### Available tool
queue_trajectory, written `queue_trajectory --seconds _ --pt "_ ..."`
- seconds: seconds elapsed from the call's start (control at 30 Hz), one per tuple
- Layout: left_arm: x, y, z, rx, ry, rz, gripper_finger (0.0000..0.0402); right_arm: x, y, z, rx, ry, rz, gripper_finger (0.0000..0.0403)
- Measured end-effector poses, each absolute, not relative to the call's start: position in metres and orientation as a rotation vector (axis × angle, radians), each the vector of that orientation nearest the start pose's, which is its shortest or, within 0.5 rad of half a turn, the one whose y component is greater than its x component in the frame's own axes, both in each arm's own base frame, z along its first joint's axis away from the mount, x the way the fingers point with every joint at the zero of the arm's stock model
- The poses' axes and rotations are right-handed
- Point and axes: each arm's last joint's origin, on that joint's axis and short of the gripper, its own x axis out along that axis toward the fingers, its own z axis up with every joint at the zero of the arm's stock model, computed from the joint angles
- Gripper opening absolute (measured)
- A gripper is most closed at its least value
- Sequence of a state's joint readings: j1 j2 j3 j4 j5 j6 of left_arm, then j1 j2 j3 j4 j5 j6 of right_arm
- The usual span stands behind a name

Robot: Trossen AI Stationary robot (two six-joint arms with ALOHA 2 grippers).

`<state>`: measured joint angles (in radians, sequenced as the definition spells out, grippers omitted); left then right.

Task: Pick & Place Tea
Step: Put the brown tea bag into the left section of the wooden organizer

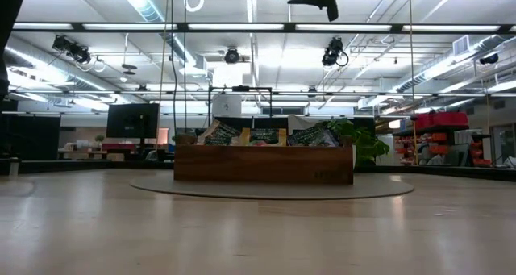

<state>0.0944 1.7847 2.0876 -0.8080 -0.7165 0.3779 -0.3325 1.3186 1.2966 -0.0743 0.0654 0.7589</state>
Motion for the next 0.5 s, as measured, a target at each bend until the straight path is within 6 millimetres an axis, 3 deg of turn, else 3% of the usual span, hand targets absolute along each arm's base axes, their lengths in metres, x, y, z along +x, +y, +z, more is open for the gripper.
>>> queue_trajectory --seconds 0.23,0.33,0.5 --pt "0.3672 0.0531 0.4486 0.508 0.638 0.694 0.0 0.2811 -0.0989 0.4097 0.722 -0.109 -0.389 0.0214" --pt "0.3676 0.0528 0.4483 0.509 0.639 0.693 0.0 0.2811 -0.0989 0.4098 0.711 -0.108 -0.389 0.0157" --pt "0.3669 0.0555 0.4484 0.517 0.646 0.72 0.0 0.2813 -0.0986 0.4106 0.655 -0.104 -0.384 0.0022"
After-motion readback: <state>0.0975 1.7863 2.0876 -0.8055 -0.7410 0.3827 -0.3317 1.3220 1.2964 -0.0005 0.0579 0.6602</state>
